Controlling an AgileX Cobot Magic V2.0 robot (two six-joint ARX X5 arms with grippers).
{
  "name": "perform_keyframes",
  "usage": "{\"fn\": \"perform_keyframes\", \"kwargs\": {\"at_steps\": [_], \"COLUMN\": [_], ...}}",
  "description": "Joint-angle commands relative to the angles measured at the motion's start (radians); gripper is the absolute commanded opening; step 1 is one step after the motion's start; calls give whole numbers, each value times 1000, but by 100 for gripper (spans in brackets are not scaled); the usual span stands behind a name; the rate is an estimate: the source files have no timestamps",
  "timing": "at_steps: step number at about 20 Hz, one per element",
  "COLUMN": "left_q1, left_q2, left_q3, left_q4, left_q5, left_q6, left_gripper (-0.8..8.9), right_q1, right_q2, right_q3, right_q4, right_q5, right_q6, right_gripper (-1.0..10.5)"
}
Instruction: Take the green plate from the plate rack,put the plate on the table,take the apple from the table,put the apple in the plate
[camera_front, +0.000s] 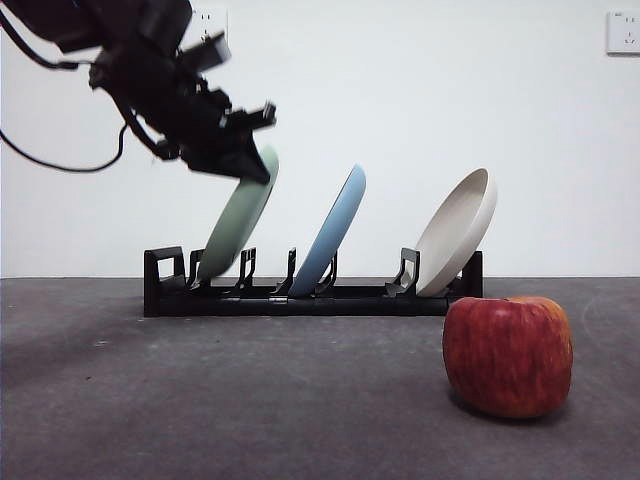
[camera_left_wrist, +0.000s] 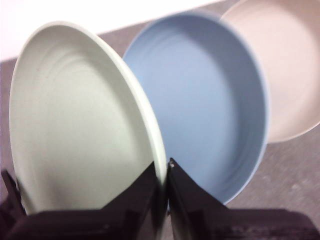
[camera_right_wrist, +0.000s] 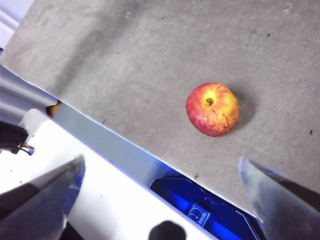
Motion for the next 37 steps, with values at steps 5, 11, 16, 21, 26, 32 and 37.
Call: {"fn": "perform_keyframes", "kwargs": {"at_steps": [5,11,16,21,26,32,37], "left_q1": [3,-100,-306,-462,-523,-592,-646], "left_q2": [-156,-386,-435,-385,-367,-366,-301], "left_q3": [2,2,0,-2,-142,-420,-537], "left_q4": [-44,-372,-687,-774,-719,-468,-315], "left_q5": [53,-14,-290,-421,-483,-537,-645], "left_q6": [17,245,475,496,495,500,521], "left_gripper": [-8,-6,-5,-5,-5,-5,-5], "right_q1": [3,3,3,3,3,3,3], "right_q2": [1,1,1,1,1,1,1], "right_q3": [3,3,3,3,3,3,3], "right_q4": [0,0,0,0,0,0,0], "right_q5": [1,1,1,-5,-5,-5,-5], "right_q6": [2,-1,-1,-2,-1,-1,-1], "right_gripper": [678,679,679,679,679,678,679]}}
